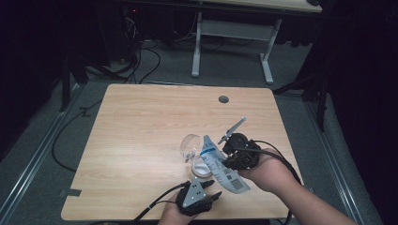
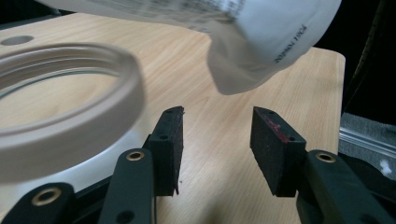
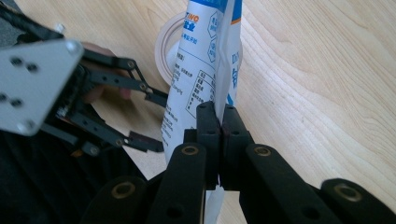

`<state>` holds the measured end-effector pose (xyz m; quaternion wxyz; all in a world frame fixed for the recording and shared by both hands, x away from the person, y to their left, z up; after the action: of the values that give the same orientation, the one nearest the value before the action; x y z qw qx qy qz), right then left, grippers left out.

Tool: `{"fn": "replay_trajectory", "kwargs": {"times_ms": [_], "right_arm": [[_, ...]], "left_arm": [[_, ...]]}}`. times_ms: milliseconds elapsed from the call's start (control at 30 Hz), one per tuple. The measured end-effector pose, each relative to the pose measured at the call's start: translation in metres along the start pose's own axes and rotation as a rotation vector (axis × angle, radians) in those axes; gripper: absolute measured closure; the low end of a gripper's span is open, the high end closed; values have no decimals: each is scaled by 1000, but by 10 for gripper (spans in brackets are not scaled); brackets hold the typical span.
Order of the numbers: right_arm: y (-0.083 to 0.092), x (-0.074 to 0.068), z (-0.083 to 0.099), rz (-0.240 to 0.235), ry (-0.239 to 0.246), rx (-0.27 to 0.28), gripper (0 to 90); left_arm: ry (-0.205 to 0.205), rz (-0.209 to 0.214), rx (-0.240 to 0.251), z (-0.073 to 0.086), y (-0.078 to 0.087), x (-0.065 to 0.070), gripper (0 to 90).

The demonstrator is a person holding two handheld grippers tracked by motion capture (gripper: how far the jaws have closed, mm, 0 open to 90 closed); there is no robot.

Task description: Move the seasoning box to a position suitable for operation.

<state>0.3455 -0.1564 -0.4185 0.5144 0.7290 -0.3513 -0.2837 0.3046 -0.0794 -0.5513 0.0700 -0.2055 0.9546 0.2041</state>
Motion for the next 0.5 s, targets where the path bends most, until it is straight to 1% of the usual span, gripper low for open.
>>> {"fn": "replay_trajectory", "kwargs": {"times_ms": [67, 100, 133, 200, 267, 300, 333, 367, 400, 433, 467, 500], "right_arm": [[-1, 1, 0, 0, -2, -2, 892], [-2, 1, 0, 0, -4, -4, 892], [-3, 1, 0, 2, -7, -8, 892], [-4, 1, 0, 0, -3, -10, 892], [-3, 1, -1, -1, -3, -10, 892], [-3, 1, -1, 1, -4, -9, 892], [-2, 2, -1, 2, -8, -8, 892], [-2, 2, -1, 2, -8, -8, 892], [-1, 4, -1, 3, -13, -7, 892], [-1, 5, -1, 2, -13, -7, 892], [-1, 6, -1, 4, -14, -7, 892], [0, 6, -1, 6, -16, -7, 892]], "left_arm": [[-7, -3, -3, 2, 5, -3, 553], [-7, -3, -3, 2, 5, -3, 553], [4, -10, 4, 3, 11, -6, 552], [5, -18, 8, 5, 17, -9, 552], [0, -31, 7, 7, 23, -12, 552], [0, -31, 7, 7, 23, -12, 551], [-7, -42, 5, 9, 29, -14, 550], [-7, -42, 5, 9, 29, -14, 549], [-19, -54, 1, 11, 36, -16, 548], [-19, -54, 1, 11, 36, -16, 547], [-23, -68, -1, 14, 43, -20, 546], [-16, -71, -2, 16, 47, -23, 545]]}}
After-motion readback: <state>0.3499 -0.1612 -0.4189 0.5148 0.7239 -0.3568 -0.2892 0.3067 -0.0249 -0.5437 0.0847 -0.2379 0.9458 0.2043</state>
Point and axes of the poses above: each handheld gripper's, and its own axes: y roughly backward along the jaws, z roughly out of its underside, x roughly to its right, the point moved 9 cm from there along -y, roughly forward along the jaws, and after that the axes turned 14 degrees about -y, right-handed, at the moved point
